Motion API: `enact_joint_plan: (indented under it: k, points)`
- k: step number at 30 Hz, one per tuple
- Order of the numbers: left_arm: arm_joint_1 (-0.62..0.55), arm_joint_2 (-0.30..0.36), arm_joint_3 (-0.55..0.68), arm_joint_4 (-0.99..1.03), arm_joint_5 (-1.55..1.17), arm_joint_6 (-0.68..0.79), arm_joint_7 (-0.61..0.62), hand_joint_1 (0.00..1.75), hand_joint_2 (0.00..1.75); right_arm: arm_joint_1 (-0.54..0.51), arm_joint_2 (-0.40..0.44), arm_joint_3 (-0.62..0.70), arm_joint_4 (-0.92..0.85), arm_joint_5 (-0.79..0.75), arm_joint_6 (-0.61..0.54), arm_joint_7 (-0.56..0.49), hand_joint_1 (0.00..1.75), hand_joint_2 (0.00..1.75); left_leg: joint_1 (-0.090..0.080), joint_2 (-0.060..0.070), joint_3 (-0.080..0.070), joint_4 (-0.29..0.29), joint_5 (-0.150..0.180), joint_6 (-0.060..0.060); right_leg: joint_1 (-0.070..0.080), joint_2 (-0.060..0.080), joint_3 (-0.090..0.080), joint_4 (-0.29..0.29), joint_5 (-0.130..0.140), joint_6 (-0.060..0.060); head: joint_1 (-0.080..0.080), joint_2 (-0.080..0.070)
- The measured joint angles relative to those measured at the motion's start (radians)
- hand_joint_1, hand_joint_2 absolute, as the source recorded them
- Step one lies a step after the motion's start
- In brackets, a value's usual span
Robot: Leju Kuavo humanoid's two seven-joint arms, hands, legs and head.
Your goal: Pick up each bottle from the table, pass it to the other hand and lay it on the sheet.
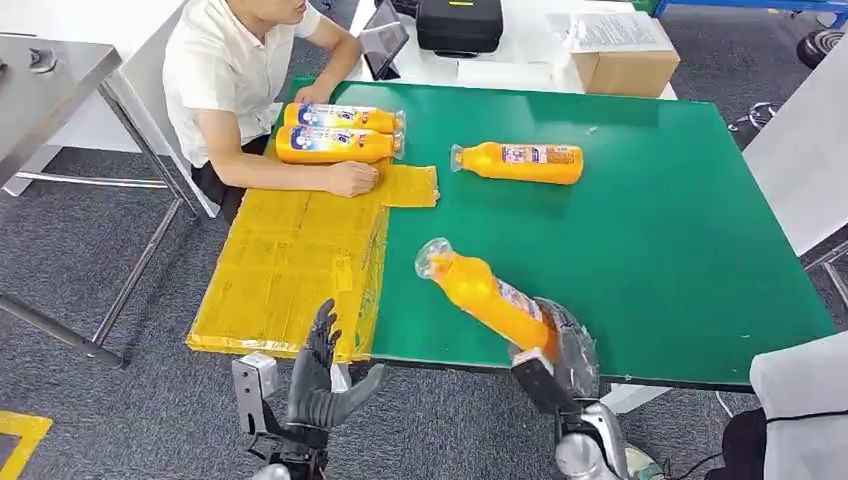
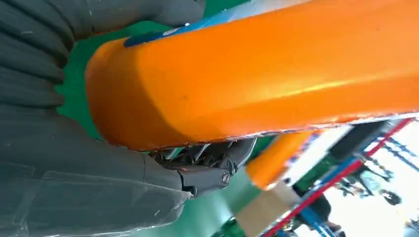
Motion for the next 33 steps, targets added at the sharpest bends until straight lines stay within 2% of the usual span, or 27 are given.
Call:
enact_joint_plan:
  k: [5, 15, 18, 21, 24, 33]
  points:
    - [0.001, 0.008, -0.004, 0.001, 0.09, -0.09, 0.04, 0.0, 1.75, 0.0, 0.014, 0.062, -0.038, -0.011, 0.021, 0.006, 1.66, 1.75, -0.001, 0.0, 0.0, 0.0, 0.0, 0.0, -0.001, 0.0, 0.0, 0.0, 0.0, 0.0, 0.0, 0.0]
    - [0.001, 0.021, -0.008, 0.002, 0.103, -0.098, 0.046, 0.0, 1.75, -0.004, 0.024, 0.107, -0.046, -0.014, 0.023, 0.01, 1.62, 1.75, -0.001, 0.0, 0.0, 0.0, 0.0, 0.0, 0.0, 0.0, 0.0, 0.0, 0.0, 0.0, 0.0, 0.0]
    - [-0.001, 0.023, -0.01, 0.003, 0.149, -0.142, 0.067, 0.0, 1.75, -0.01, 0.024, 0.119, -0.046, -0.014, 0.042, 0.009, 1.59, 1.75, -0.001, 0.0, 0.0, 0.0, 0.0, 0.0, 0.0, 0.0, 0.0, 0.0, 0.0, 0.0, 0.0, 0.0]
    - [-0.018, 0.027, -0.024, 0.006, 0.171, -0.211, 0.076, 0.0, 1.75, -0.041, 0.035, 0.162, -0.023, -0.014, 0.072, 0.005, 1.64, 1.75, -0.001, 0.0, -0.001, 0.0, 0.0, 0.0, 0.0, 0.0, -0.001, 0.0, 0.0, 0.0, 0.0, 0.0]
    - [-0.045, 0.026, -0.042, 0.011, 0.17, -0.249, 0.081, 0.0, 1.75, -0.09, 0.053, 0.212, 0.034, -0.008, 0.079, 0.003, 1.59, 1.75, 0.0, 0.0, 0.0, 0.0, 0.001, 0.0, 0.0, 0.0, -0.001, 0.0, 0.0, 0.0, 0.0, 0.0]
    - [-0.115, 0.002, -0.029, 0.06, 0.165, -0.209, 0.087, 0.0, 1.75, -0.164, 0.092, 0.335, 0.152, 0.004, 0.079, -0.006, 1.59, 1.75, 0.0, 0.0, -0.001, 0.0, 0.001, 0.0, 0.0, 0.0, -0.001, 0.0, 0.0, 0.0, 0.0, 0.0]
